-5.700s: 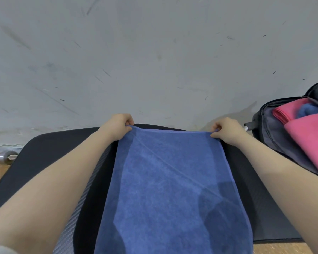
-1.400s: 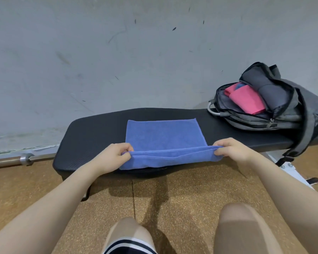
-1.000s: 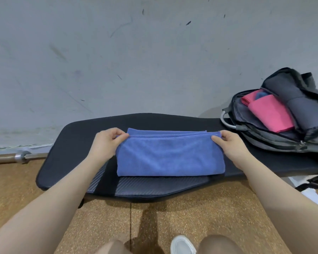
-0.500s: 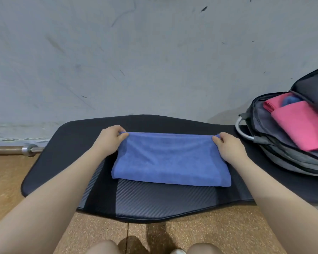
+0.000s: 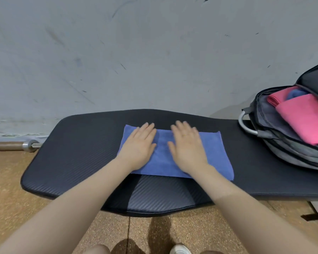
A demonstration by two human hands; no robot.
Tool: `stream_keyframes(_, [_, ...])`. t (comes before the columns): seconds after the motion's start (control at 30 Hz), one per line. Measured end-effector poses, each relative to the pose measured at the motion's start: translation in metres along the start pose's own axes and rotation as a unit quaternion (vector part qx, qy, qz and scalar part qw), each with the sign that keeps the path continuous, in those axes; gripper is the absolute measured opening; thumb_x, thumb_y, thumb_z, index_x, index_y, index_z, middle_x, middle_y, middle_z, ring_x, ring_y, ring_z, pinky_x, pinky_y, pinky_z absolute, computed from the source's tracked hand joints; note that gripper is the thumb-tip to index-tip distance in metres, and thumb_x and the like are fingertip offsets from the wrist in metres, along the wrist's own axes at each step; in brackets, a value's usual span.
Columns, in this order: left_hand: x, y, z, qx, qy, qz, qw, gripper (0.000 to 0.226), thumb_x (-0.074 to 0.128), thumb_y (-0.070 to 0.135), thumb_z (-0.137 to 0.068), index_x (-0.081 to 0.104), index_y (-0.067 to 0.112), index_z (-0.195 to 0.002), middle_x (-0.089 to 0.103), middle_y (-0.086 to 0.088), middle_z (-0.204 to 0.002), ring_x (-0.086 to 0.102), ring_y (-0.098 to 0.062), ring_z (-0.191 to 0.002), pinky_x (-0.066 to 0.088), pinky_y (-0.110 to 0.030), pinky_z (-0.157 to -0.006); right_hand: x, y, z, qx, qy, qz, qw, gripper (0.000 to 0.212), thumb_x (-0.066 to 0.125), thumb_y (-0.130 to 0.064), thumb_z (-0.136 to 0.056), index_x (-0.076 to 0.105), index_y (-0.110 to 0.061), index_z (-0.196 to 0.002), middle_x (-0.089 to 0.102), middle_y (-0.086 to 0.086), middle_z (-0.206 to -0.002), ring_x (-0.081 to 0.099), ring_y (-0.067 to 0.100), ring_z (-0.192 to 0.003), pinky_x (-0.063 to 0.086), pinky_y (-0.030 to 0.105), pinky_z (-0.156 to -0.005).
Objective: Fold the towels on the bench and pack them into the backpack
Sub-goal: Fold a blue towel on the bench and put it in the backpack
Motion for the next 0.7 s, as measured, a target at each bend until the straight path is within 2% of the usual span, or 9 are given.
stream_keyframes(0.07, [0.022, -0.015, 0.006, -0.051, -0.097, 0.019, 0.994, 0.076, 0.016, 0.059, -0.09, 0.005, 0.011, -0.148, -0.001, -0.004, -0.157, 0.0, -0.016, -0.145, 0.002, -0.032, -0.118, 0.032, -0.015, 0.002, 0.006, -0.103, -0.001, 0.995, 0.062, 0.026, -0.043, -0.099, 0.005, -0.015, -0.149, -0.004, 0.003, -0.159, -0.004, 0.019, -0.146, -0.002, 0.038, -0.117])
stream_keyframes(0.13, [0.026, -0.024, 0.011, -0.062, -0.099, 0.02, 0.993, 0.108, -0.001, 0.083, -0.063, -0.001, 0.016, -0.148, -0.006, -0.001, -0.157, -0.003, -0.014, -0.145, 0.001, -0.032, -0.118, 0.046, -0.006, 0.005, 0.029, -0.141, 0.009, 0.99, 0.068, 0.023, -0.054, -0.096, -0.003, -0.021, -0.149, -0.011, 0.0, -0.158, -0.01, 0.017, -0.146, -0.005, 0.039, -0.118])
stream_keyframes(0.17, [0.027, -0.026, 0.012, -0.061, -0.103, 0.023, 0.993, 0.119, -0.004, 0.089, -0.052, -0.002, 0.018, -0.148, -0.007, -0.001, -0.157, -0.004, -0.014, -0.145, 0.001, -0.033, -0.119, 0.047, 0.003, 0.007, 0.042, -0.149, 0.011, 0.988, 0.072, 0.023, -0.058, -0.093, -0.004, -0.023, -0.149, -0.013, -0.001, -0.158, -0.012, 0.017, -0.146, -0.005, 0.039, -0.118])
stream_keyframes(0.23, [0.026, -0.025, 0.014, -0.062, -0.111, 0.027, 0.992, 0.124, 0.004, 0.091, -0.047, -0.003, 0.02, -0.148, -0.009, -0.001, -0.157, -0.005, -0.015, -0.145, 0.001, -0.034, -0.119, 0.041, 0.03, 0.015, 0.078, -0.157, 0.013, 0.984, 0.077, 0.025, -0.064, -0.09, -0.005, -0.026, -0.149, -0.015, -0.003, -0.157, -0.013, 0.016, -0.145, -0.005, 0.039, -0.118])
stream_keyframes(0.43, [0.019, -0.023, 0.019, -0.075, -0.109, 0.039, 0.99, 0.115, 0.007, 0.084, -0.053, 0.002, 0.019, -0.148, -0.008, -0.002, -0.157, -0.005, -0.016, -0.145, 0.0, -0.034, -0.118, 0.018, 0.111, 0.055, 0.212, -0.128, 0.026, 0.969, 0.067, 0.015, -0.059, -0.093, -0.005, -0.027, -0.149, -0.011, -0.003, -0.158, -0.006, 0.017, -0.146, 0.0, 0.042, -0.119])
stream_keyframes(0.53, [-0.009, -0.029, 0.028, -0.119, 0.024, 0.079, 0.989, 0.087, 0.021, 0.068, -0.079, 0.028, 0.009, -0.143, 0.016, -0.011, -0.155, 0.016, -0.024, -0.142, 0.014, -0.036, -0.115, 0.01, 0.122, 0.067, 0.244, -0.104, -0.011, 0.964, 0.062, 0.016, -0.049, -0.097, 0.0, -0.02, -0.15, -0.001, 0.002, -0.159, 0.001, 0.019, -0.146, 0.004, 0.043, -0.118])
stream_keyframes(0.6, [-0.03, -0.037, 0.045, -0.187, 0.117, 0.063, 0.973, 0.055, 0.037, 0.042, -0.094, 0.042, 0.004, -0.133, 0.039, -0.015, -0.141, 0.039, -0.032, -0.126, 0.034, -0.04, -0.099, -0.001, 0.12, 0.073, 0.251, -0.058, -0.037, 0.965, 0.059, 0.022, -0.041, -0.099, 0.012, -0.011, -0.148, 0.014, 0.008, -0.157, 0.015, 0.025, -0.144, 0.015, 0.043, -0.116])
stream_keyframes(0.63, [-0.032, -0.043, 0.054, -0.227, 0.116, 0.046, 0.966, 0.047, 0.039, 0.036, -0.096, 0.044, 0.003, -0.129, 0.046, -0.016, -0.132, 0.045, -0.034, -0.116, 0.039, -0.041, -0.087, -0.01, 0.119, 0.077, 0.259, -0.027, -0.037, 0.965, 0.056, 0.026, -0.038, -0.099, 0.02, -0.007, -0.146, 0.025, 0.012, -0.152, 0.026, 0.028, -0.139, 0.025, 0.043, -0.11])
stream_keyframes(0.7, [-0.026, -0.056, 0.069, -0.299, 0.034, 0.034, 0.953, 0.044, 0.036, 0.038, -0.096, 0.045, 0.002, -0.12, 0.05, -0.016, -0.12, 0.05, -0.034, -0.105, 0.04, -0.039, -0.076, -0.024, 0.119, 0.083, 0.274, 0.002, -0.016, 0.962, 0.045, 0.035, -0.032, -0.098, 0.036, -0.007, -0.135, 0.043, 0.014, -0.137, 0.043, 0.032, -0.122, 0.039, 0.041, -0.092])
Point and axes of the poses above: each hand's wrist, its own z-axis away from the middle knuckle, its own x-axis out of the palm, y = z × x, the point moved 9 cm from there along -z, towards the middle knuckle
